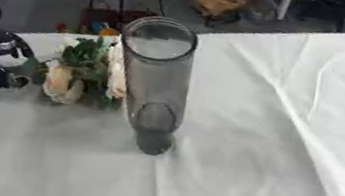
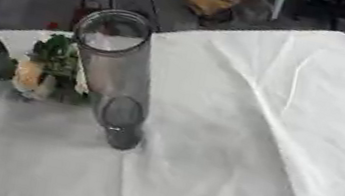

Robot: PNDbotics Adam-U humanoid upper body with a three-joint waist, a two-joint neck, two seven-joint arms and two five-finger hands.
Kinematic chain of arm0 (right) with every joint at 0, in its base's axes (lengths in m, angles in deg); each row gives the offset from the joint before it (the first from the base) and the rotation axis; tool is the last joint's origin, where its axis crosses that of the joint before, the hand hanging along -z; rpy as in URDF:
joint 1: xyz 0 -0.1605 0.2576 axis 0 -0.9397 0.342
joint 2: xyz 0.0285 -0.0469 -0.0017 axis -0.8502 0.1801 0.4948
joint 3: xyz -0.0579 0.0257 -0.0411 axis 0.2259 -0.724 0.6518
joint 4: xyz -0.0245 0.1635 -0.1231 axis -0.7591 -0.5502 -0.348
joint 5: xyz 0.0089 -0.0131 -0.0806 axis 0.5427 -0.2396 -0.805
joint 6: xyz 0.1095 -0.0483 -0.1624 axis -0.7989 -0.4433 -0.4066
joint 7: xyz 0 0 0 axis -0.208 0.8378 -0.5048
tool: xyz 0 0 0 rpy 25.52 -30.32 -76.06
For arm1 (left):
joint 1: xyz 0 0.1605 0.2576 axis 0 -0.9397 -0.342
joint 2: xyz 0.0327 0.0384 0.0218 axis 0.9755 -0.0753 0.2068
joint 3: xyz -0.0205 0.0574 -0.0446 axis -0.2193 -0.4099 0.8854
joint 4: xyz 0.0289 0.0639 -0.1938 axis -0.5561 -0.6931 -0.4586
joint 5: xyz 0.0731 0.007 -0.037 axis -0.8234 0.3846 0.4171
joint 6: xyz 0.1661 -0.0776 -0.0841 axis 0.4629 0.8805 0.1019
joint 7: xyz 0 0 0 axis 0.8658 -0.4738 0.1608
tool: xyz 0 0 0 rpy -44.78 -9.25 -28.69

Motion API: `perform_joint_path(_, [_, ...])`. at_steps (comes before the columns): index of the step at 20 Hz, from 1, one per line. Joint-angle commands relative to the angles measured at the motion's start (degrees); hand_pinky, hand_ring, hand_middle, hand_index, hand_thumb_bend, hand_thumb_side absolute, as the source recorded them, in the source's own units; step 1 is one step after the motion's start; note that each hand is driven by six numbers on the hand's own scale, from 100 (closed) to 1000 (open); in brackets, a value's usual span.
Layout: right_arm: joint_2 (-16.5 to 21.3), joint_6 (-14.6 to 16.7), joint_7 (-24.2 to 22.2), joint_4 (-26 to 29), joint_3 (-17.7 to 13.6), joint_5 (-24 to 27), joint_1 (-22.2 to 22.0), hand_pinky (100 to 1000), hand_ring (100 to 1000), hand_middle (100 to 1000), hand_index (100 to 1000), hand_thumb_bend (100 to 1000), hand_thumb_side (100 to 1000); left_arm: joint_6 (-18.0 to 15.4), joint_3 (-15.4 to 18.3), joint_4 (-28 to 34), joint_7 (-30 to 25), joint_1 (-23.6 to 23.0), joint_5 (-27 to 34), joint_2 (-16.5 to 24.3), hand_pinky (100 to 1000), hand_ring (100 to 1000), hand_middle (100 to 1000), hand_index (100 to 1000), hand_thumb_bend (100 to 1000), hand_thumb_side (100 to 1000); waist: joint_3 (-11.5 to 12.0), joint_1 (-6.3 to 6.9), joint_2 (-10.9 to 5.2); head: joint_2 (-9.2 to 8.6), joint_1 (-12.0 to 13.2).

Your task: Arrange flowers into the vase.

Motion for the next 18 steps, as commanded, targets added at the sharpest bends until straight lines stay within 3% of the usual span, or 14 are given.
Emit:
perform_joint_path(1, [1.14,0.33,-0.19,0.56,-0.65,0.29,0.99,707,740,773,850,100,824,0.22,0.64,0.32,0.62,0.79,-0.19,1.32,811,773,753,798,334,124,-0.17,-0.21,-0.68,-0.92,-0.23])
perform_joint_path(9, [0.85,0.43,-0.33,0.54,-0.63,0.42,1.04,707,740,772,851,100,823,0.26,0.63,-0.16,1.13,0.56,-0.84,1.04,802,762,745,799,332,124,-0.79,-0.21,-0.25,-1.51,-0.36])
perform_joint_path(18, [0.64,0.54,-0.43,0.45,-0.67,0.50,1.04,707,740,772,851,100,822,-0.11,0.56,-0.69,0.50,0.19,-1.08,0.62,734,697,693,792,329,145,-0.92,-0.12,-0.02,-1.68,-0.53])
